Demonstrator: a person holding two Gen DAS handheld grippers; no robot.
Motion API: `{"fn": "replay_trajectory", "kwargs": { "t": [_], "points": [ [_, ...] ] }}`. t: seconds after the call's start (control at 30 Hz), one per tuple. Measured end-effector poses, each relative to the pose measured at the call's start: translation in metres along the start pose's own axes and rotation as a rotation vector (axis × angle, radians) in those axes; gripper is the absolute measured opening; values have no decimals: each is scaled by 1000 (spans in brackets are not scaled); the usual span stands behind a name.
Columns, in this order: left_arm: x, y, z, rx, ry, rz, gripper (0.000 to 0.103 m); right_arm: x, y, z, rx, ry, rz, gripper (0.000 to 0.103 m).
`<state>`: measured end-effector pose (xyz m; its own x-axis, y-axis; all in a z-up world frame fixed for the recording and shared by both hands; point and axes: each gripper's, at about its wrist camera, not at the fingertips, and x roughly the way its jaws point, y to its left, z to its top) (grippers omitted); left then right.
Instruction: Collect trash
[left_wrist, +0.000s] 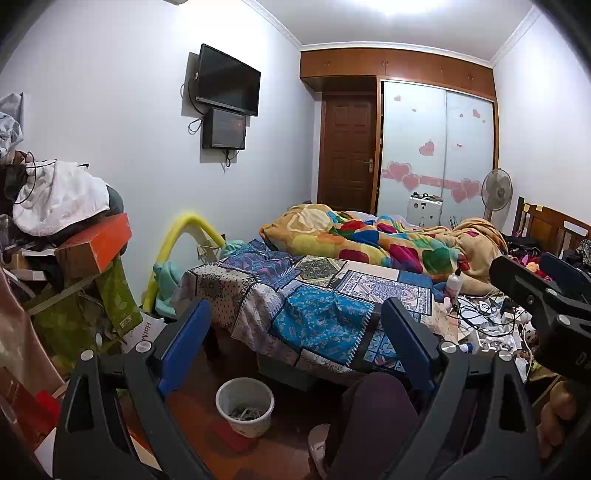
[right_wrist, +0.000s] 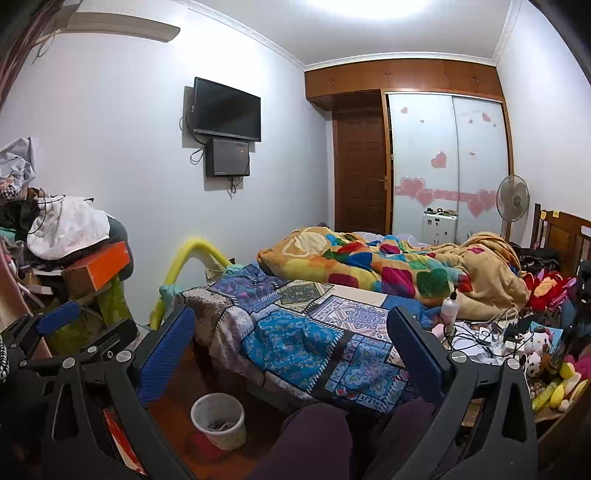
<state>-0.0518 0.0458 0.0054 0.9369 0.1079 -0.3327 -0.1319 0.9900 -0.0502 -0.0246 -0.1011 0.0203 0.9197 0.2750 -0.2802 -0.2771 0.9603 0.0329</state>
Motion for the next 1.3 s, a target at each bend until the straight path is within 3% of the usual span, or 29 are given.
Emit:
{"fn": "replay_trajectory", "kwargs": {
  "t": [1.3],
  "points": [
    [1, -2, 3, -22, 9, -18, 95, 0, -2, 0, 11, 19, 6, 103]
  ]
}}
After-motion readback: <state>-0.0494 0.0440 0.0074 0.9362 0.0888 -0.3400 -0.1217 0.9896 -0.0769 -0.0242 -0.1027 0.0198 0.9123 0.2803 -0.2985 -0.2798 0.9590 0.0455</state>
